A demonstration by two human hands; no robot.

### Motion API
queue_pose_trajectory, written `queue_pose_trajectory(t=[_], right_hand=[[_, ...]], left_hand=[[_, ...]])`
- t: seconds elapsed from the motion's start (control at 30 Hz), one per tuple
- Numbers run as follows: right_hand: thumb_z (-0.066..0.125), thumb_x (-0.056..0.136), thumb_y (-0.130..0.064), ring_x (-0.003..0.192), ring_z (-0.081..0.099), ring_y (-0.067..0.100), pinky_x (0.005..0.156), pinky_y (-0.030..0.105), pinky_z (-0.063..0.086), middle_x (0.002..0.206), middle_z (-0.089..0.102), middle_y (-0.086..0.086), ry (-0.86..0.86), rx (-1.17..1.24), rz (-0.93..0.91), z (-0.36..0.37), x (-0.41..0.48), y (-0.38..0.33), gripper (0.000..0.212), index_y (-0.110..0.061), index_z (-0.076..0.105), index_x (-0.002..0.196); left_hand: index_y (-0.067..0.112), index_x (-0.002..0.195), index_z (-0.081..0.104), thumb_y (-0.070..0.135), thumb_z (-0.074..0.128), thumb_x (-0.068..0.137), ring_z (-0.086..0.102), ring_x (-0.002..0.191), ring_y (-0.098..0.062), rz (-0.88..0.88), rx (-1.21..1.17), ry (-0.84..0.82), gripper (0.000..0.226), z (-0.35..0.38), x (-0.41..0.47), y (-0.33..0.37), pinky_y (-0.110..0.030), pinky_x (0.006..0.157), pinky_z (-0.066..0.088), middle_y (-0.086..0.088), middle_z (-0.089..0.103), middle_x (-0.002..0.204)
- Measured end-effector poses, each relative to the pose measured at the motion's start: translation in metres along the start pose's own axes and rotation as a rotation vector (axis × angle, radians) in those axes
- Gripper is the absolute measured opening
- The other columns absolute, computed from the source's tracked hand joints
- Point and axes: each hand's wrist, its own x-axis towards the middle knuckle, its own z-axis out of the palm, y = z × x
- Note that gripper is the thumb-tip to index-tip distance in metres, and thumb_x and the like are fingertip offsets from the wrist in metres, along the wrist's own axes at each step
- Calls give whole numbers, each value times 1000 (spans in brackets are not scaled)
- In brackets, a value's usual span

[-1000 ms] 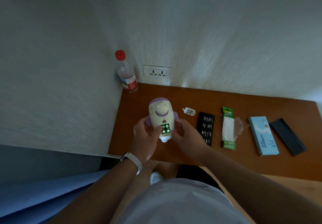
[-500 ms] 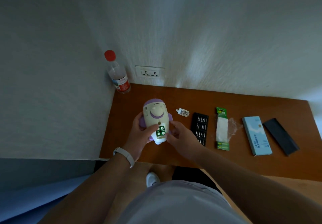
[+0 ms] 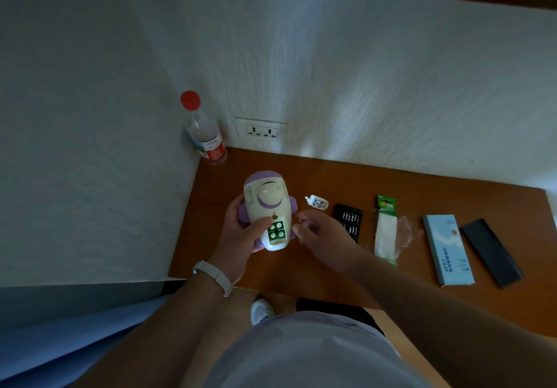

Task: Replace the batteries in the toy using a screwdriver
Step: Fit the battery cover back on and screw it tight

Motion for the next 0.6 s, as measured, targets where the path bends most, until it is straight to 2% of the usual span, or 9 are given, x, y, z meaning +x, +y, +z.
queue_pose_trajectory(t=[0.1,0.2,0.27,0.43,0.53,0.6], right_hand=[[54,98,-35,85,61,10,66,19,46,99,63,-8,155,-114,19,-18,13,8,25,-26,58,121],[56,96,-31,89,55,9,74,24,47,110,57,-3,257,-329,-9,-36,31,20,26,-22,59,120],[57,95,-32,92,55,12,80,30,50,114,55,-1,247,-411,-13,-42,42,27,31,-20,57,123],[58,95,-35,100,55,14,82,30,50,123,53,0,184,-486,27,-38,66,38,41,-20,52,132],[55,96,-37,95,55,16,80,32,50,114,54,1,169,-577,29,-33,76,41,36,-20,55,128],[52,97,-37,90,55,18,75,33,49,106,56,1,181,-646,5,-31,80,44,30,-20,58,121]], left_hand=[[28,143,43,-3,69,84,67,113,-27,5,-49,-4,70,2,2,4,-43,76,61,-3,64,128],[28,141,45,-4,68,85,69,109,-24,15,-68,-7,68,4,3,7,-44,76,61,-2,66,127],[28,141,45,-4,68,85,70,108,-23,18,-68,-18,68,5,4,8,-45,77,61,-3,66,127],[27,143,44,11,78,69,66,116,-31,-1,-71,-30,82,4,1,12,-57,85,58,-7,63,133],[28,144,44,19,83,64,63,120,-37,-4,-61,-55,89,2,2,13,-67,89,52,-10,61,136],[27,144,43,22,83,63,64,118,-36,7,-46,-46,90,2,2,15,-64,85,55,-9,61,136]])
